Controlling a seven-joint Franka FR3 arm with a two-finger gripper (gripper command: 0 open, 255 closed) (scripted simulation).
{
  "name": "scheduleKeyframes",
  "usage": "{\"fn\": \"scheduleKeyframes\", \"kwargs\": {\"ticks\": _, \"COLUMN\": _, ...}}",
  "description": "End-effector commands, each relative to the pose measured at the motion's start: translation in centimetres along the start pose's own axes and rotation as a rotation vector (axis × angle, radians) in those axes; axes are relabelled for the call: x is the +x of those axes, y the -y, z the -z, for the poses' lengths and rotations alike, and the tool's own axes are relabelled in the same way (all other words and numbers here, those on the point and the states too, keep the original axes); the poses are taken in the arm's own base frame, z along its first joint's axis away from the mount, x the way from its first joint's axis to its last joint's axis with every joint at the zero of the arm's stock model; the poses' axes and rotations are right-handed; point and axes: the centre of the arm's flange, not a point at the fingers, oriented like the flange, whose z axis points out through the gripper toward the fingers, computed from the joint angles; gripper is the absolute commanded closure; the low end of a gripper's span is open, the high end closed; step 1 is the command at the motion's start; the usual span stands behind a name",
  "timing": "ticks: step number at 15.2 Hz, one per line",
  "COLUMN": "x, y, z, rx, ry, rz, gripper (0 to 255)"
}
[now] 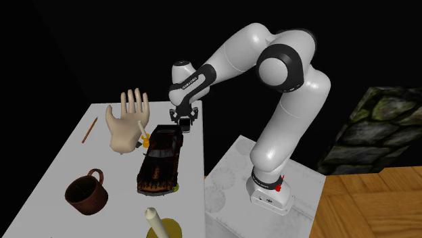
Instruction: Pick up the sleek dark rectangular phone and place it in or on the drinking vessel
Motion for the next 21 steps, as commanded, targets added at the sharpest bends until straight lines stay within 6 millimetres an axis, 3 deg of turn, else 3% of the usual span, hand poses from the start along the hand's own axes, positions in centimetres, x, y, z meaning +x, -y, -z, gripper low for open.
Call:
{"fn": "scheduleKeyframes", "kwargs": {"ticks": 1, "x": 0.0, "y": 0.0, "z": -0.1, "rx": -0.001, "ry": 0.002, "rz": 0.001, "gripper": 255}}
{"fn": "scheduleKeyframes", "kwargs": {"ticks": 3, "x": 0.0, "y": 0.0, "z": -0.1, "rx": -0.001, "ry": 0.002, "rz": 0.001, "gripper": 255}}
{"fn": "scheduleKeyframes", "kwargs": {"ticks": 21, "x": -0.3, "y": 0.6, "z": 9.4, "rx": -0.001, "ry": 0.002, "rz": 0.001, "gripper": 255}}
